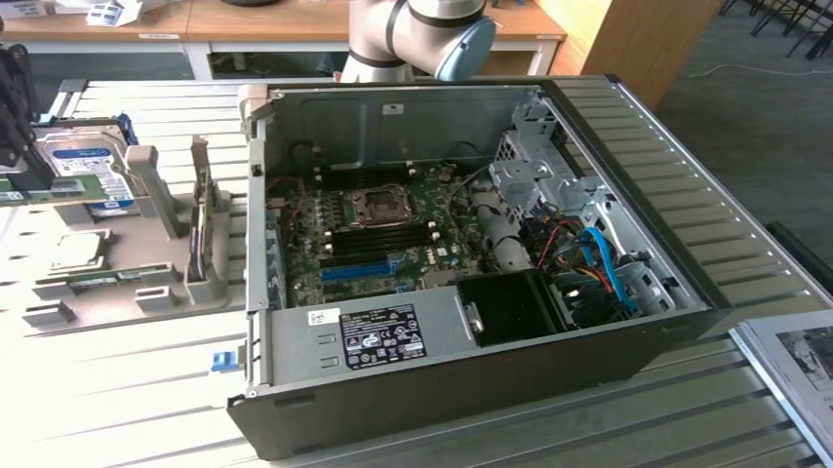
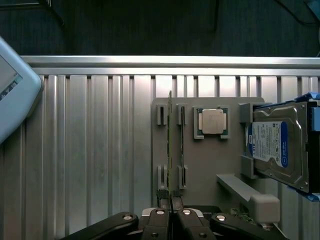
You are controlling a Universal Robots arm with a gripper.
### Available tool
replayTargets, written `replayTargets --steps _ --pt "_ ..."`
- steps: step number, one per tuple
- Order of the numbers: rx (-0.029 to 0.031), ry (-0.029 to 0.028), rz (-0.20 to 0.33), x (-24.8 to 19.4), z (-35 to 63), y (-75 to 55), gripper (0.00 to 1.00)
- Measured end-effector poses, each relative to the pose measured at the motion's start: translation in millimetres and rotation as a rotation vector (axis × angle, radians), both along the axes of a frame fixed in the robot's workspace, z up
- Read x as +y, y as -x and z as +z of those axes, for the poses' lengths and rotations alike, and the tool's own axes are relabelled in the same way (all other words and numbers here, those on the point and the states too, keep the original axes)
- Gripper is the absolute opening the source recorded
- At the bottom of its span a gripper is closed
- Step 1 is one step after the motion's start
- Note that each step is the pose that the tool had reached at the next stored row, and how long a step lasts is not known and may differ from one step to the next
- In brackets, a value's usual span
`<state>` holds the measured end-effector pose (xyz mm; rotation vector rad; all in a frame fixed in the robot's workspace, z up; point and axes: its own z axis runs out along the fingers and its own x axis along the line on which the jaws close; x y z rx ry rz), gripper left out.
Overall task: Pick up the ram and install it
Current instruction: 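Pick up the ram and move it above insertion slot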
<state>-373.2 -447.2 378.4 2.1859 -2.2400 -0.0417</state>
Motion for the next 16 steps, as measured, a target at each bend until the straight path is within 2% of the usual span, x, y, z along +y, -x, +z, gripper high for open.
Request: replayTargets --steps 16 --pt "0.0 0.0001 0.0 0.0 0.0 -28.2 0.12"
